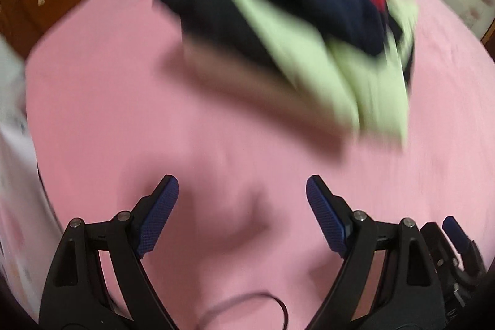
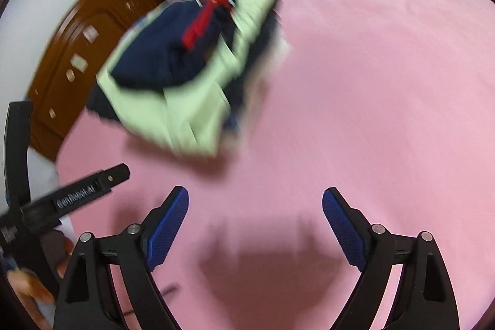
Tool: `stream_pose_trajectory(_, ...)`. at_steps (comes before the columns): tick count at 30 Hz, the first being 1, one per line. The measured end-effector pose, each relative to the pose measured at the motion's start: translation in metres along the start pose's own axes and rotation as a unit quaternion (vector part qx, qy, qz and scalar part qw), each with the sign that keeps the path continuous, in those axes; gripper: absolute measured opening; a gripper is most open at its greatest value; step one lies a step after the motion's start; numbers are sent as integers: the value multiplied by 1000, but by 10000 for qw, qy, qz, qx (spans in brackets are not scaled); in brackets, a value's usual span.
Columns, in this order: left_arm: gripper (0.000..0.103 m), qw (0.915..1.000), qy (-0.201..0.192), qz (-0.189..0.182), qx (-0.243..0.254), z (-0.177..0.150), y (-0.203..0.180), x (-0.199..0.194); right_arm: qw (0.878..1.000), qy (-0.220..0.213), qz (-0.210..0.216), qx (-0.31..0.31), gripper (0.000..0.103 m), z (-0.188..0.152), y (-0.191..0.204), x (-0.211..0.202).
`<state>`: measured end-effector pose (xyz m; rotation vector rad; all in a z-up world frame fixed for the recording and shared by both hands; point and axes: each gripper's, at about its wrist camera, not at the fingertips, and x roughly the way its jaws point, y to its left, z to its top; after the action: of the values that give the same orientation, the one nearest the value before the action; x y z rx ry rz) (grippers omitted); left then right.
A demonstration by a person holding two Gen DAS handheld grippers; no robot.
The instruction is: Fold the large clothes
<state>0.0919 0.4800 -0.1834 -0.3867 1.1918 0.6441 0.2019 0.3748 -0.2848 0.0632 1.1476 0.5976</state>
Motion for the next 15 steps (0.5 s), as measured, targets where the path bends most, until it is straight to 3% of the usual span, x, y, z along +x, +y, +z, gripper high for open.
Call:
stream_pose_trajectory(2, 83, 9990, 423, -28, 111, -50, -13, -7, 9995, 284, -157, 28, 91, -44, -24, -23)
stream_pose_trajectory(7, 83, 9923, 812, 100, 929, -170, -66, -37, 9935, 821, -777, -107, 97, -164, -92, -98)
stream_pose_trajectory(13, 83, 9770, 797, 212, 1966, -310, -131, -97, 9839, 1093, -1400, -219, 99, -304, -181, -209)
stream_pose_trajectory(15, 83, 9742, 789, 14, 2116, -349, -147, -126, 9824, 1156, -1463, -129, 99, -338, -203, -241)
